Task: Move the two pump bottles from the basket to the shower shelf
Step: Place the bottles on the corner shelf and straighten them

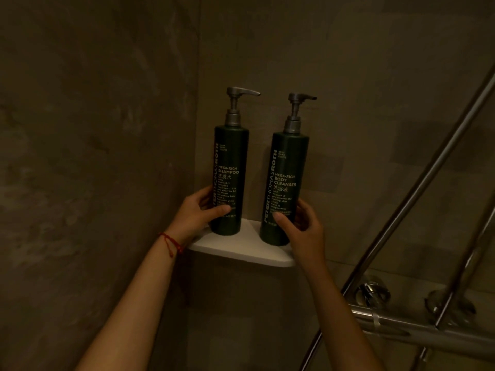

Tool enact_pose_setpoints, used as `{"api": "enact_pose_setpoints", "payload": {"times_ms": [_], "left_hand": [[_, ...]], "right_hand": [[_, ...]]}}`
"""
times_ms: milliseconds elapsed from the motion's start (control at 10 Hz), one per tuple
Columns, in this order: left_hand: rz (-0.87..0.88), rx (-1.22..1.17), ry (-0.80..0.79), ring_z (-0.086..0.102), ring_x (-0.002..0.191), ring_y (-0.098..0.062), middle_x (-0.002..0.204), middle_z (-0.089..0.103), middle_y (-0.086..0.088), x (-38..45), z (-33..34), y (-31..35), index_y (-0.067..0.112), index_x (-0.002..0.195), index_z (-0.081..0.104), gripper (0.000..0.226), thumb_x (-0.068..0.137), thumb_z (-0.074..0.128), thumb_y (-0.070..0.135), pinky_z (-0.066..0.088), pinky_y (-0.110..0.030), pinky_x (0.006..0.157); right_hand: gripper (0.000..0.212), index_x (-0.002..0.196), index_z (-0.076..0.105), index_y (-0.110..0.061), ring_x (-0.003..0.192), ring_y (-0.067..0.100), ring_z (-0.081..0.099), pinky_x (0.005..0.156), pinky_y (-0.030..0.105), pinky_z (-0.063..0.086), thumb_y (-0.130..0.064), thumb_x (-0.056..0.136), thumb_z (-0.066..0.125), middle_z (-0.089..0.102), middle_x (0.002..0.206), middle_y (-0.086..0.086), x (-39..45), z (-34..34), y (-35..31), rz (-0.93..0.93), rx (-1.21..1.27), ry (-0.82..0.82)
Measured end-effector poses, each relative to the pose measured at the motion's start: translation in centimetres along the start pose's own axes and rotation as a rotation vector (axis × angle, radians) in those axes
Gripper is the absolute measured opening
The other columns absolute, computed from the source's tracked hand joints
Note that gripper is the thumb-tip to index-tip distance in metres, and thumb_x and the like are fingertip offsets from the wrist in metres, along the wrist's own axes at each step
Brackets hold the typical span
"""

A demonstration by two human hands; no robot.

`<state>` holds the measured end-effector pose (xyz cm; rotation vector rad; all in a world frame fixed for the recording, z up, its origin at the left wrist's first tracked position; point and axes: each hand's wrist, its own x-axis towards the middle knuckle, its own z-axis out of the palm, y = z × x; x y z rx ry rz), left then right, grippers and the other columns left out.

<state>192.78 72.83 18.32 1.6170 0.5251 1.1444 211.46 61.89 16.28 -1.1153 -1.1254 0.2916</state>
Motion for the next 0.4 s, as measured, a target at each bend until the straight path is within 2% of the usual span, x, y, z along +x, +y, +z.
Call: {"api": "enact_pose_setpoints", "payload": {"times_ms": [100, 200, 300, 400], "left_hand": [[0.02, 0.019, 0.088, 0.05, 0.103, -0.006, 0.117, 0.049, 0.005, -0.5, 0.4, 0.4, 0.012, 0.133, 0.037, 0.068, 0.071, 0.067, 0.006, 0.045, -0.013, 0.07], [0.1, 0.082, 0.217, 0.05, 0.106, -0.005, 0.123, 0.048, 0.005, -2.1, 0.9, 0.2, 0.017, 0.132, 0.038, 0.067, 0.073, 0.068, 0.013, 0.045, -0.014, 0.082], [0.146, 0.146, 0.238, 0.039, 0.121, -0.009, 0.135, 0.043, 0.004, -4.1, 1.5, -0.4, 0.024, 0.133, 0.036, 0.061, 0.078, 0.062, 0.024, 0.035, -0.029, 0.099], [0.156, 0.259, 0.223, 0.031, 0.123, -0.005, 0.134, 0.037, 0.01, -6.4, 2.2, -0.7, 0.032, 0.134, 0.032, 0.06, 0.081, 0.058, 0.032, 0.031, -0.03, 0.101]], "right_hand": [[0.053, 0.125, 0.047, -0.022, 0.094, -0.004, 0.058, 0.074, 0.013, 0.051, -0.019, 0.076, 0.068, 0.059, 0.107, -0.01, -0.5, -0.2, -0.6, 0.027, -0.002, -0.016], [0.049, 0.125, 0.047, -0.024, 0.099, -0.002, 0.054, 0.09, 0.028, 0.046, -0.026, 0.08, 0.064, 0.057, 0.104, -0.018, -1.6, -0.7, -1.3, 0.034, -0.067, 0.02], [0.048, 0.127, 0.046, -0.023, 0.105, 0.006, 0.054, 0.088, 0.024, 0.044, -0.033, 0.082, 0.061, 0.059, 0.113, -0.01, -3.0, -1.3, -1.9, 0.037, -0.115, 0.05], [0.051, 0.13, 0.044, -0.024, 0.116, 0.015, 0.049, 0.081, 0.017, 0.041, -0.04, 0.083, 0.057, 0.052, 0.132, 0.003, -4.6, -1.8, -2.4, 0.077, -0.198, 0.038]]}}
